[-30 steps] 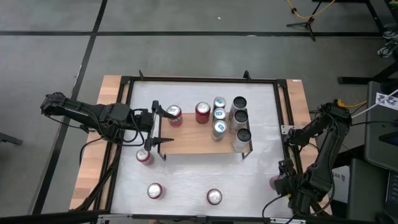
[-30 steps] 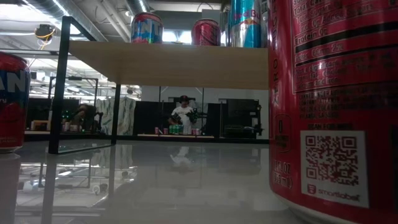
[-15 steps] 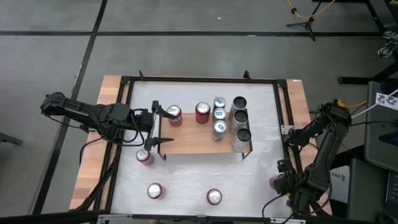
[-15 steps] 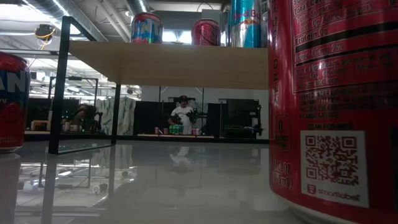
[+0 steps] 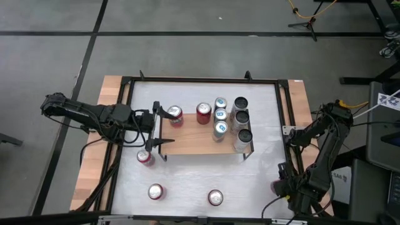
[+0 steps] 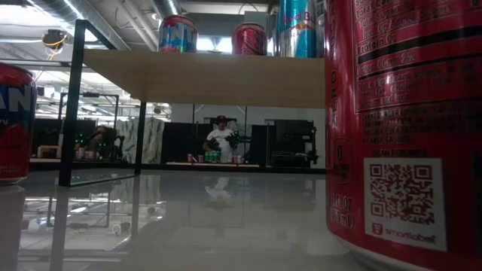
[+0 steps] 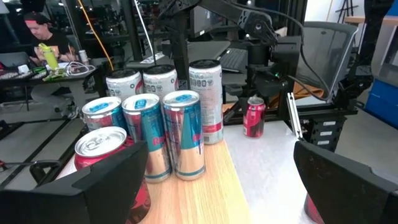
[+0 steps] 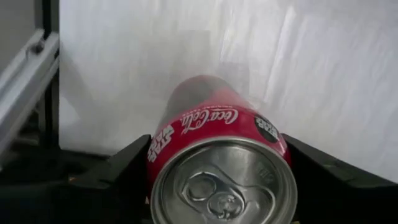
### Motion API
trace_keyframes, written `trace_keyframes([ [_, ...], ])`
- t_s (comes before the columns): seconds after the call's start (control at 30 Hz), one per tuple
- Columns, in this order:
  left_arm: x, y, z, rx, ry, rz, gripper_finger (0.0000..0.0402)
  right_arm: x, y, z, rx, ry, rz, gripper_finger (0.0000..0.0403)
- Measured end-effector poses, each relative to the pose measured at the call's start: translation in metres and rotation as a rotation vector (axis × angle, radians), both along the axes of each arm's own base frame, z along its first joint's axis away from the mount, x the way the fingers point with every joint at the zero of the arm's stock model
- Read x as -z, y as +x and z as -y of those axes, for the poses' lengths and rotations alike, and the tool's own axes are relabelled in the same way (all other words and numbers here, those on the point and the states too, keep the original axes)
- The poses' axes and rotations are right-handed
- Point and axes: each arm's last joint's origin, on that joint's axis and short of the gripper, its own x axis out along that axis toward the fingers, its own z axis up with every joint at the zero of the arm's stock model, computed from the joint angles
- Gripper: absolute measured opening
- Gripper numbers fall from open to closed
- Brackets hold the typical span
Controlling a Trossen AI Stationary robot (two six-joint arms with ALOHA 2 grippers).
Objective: Place canned beverage on shelf
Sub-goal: Put the right red-black soda can on the shelf aligned with the other red-black soda can
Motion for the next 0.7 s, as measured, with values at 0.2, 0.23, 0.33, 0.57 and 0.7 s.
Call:
trace_keyframes([
  [0.2,0.000,0.000,0.000,0.000,0.001,-0.003,0.0396,0.000,0.001,-0.001,0.250,0.025,-0.011,0.0304],
  [0.23,0.000,0.000,0.000,0.000,0.001,-0.002,0.0396,0.000,0.003,-0.001,0.297,0.037,-0.014,0.0310],
  [0.33,0.000,0.000,0.000,0.000,0.001,-0.002,0.0396,-0.001,0.011,-0.004,0.419,0.095,-0.011,0.0313],
  [0.57,0.000,0.000,0.000,0.000,0.001,-0.001,0.0396,-0.003,0.045,0.001,0.641,0.219,0.027,0.0288],
  [0.7,0.000,0.000,0.000,0.000,0.001,-0.001,0.0396,-0.004,0.065,0.009,0.737,0.248,0.099,0.0292],
])
